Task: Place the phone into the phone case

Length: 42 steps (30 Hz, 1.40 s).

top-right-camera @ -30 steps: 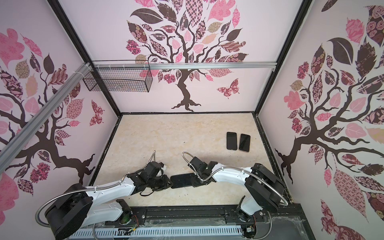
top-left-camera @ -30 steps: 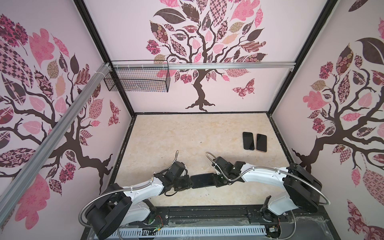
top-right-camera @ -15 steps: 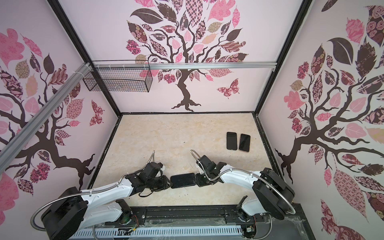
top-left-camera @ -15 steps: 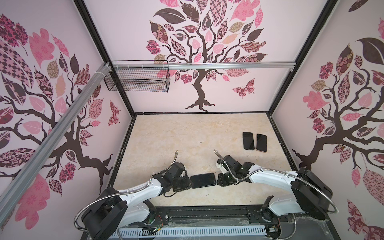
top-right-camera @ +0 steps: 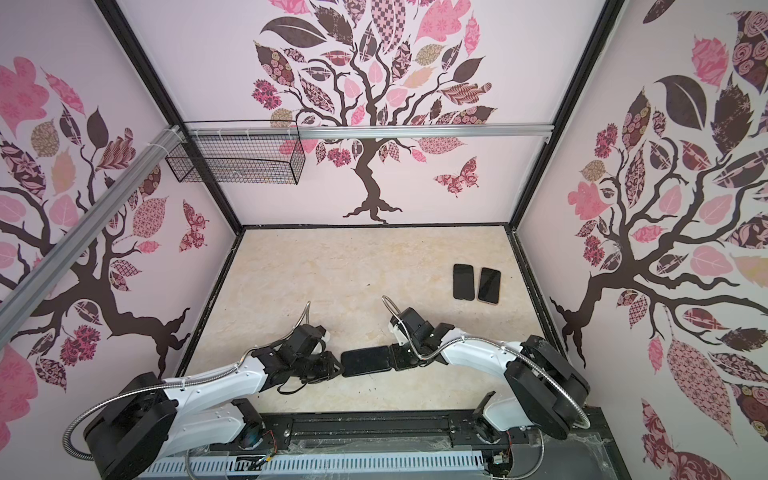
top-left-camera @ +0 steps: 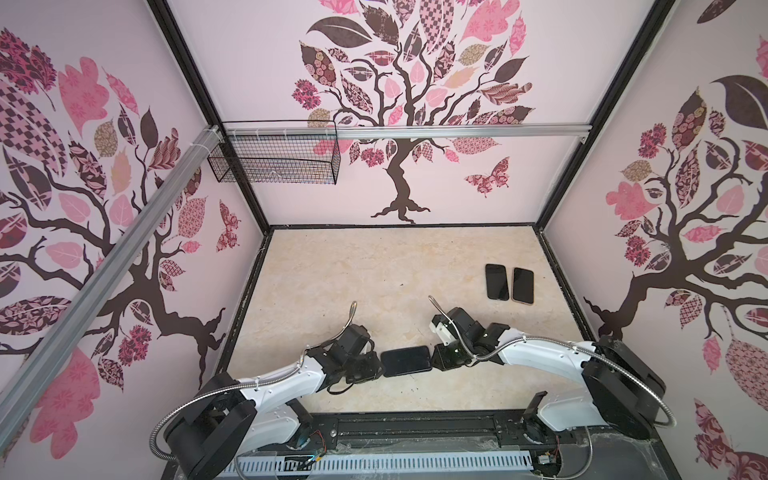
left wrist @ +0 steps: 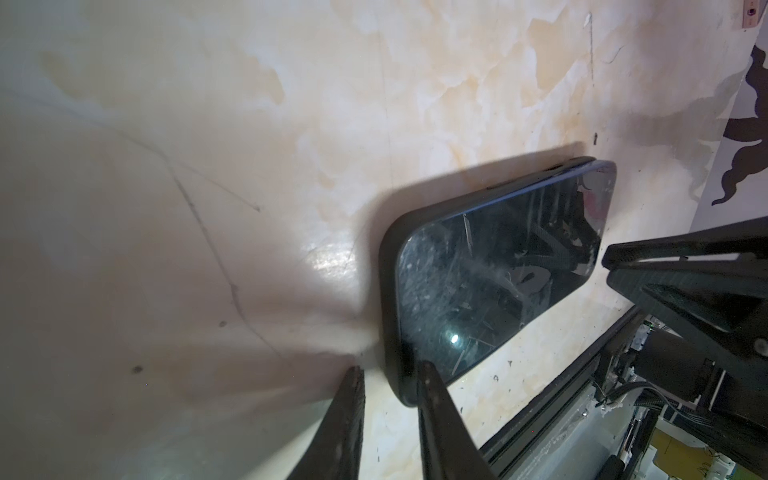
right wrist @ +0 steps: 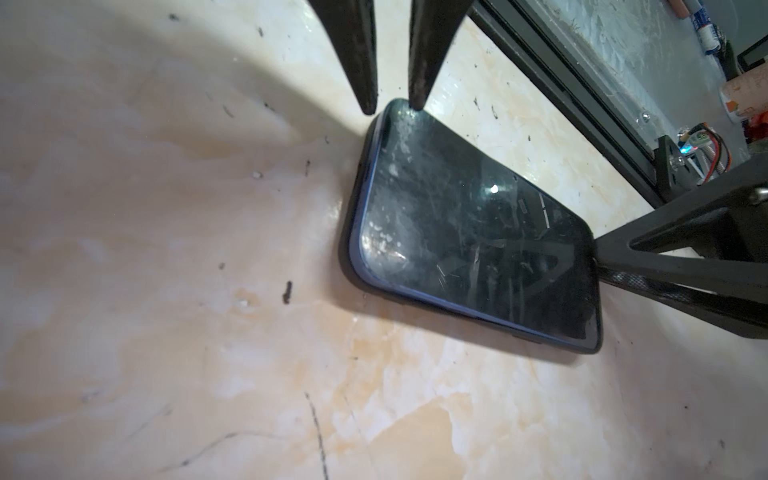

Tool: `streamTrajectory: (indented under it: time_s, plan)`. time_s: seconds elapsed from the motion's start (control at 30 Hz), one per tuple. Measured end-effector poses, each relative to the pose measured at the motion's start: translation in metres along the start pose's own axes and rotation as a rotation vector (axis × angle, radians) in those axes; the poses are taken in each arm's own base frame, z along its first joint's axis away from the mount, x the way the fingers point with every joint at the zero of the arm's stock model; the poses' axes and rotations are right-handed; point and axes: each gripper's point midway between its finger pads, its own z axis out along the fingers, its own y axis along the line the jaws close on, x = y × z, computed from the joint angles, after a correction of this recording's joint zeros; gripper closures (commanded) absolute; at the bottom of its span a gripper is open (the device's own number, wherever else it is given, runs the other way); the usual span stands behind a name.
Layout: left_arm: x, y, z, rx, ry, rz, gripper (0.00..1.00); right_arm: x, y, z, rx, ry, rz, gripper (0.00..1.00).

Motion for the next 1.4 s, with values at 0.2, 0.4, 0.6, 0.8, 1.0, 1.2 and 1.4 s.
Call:
streamTrajectory:
  time_s: [0.2,0.4,0.6,0.8,1.0,1.2,1.4]
  plan:
    - [-0.003,-0.004,0.004,0.007,0.004,0.004,0.79,-0.002,-0.002,0.003,-0.01,0.001,0.014,0.84]
    - [-0.003,-0.004,0.005,0.008,0.006,0.004,0.82,-0.001,-0.003,0.008,-0.021,0.016,0.024,0.89]
    - [-0.003,-0.005,0.006,0.014,0.011,0.002,0.84,0.0,-0.003,0.009,-0.045,0.032,0.037,0.9]
    - [-0.003,-0.005,0.007,0.02,0.021,-0.005,0.84,0.0,-0.002,0.01,-0.064,0.052,0.047,0.9]
    - [-0.002,-0.004,0.008,0.02,0.032,-0.012,0.84,0.0,-0.002,0.011,-0.081,0.072,0.065,0.9]
    - [-0.002,-0.004,0.009,0.023,0.037,-0.019,0.84,0.0,-0.001,0.012,-0.105,0.08,0.094,0.9]
    - [-0.001,-0.003,0.01,0.024,0.044,-0.028,0.85,0.001,-0.002,0.013,-0.12,0.083,0.116,0.91]
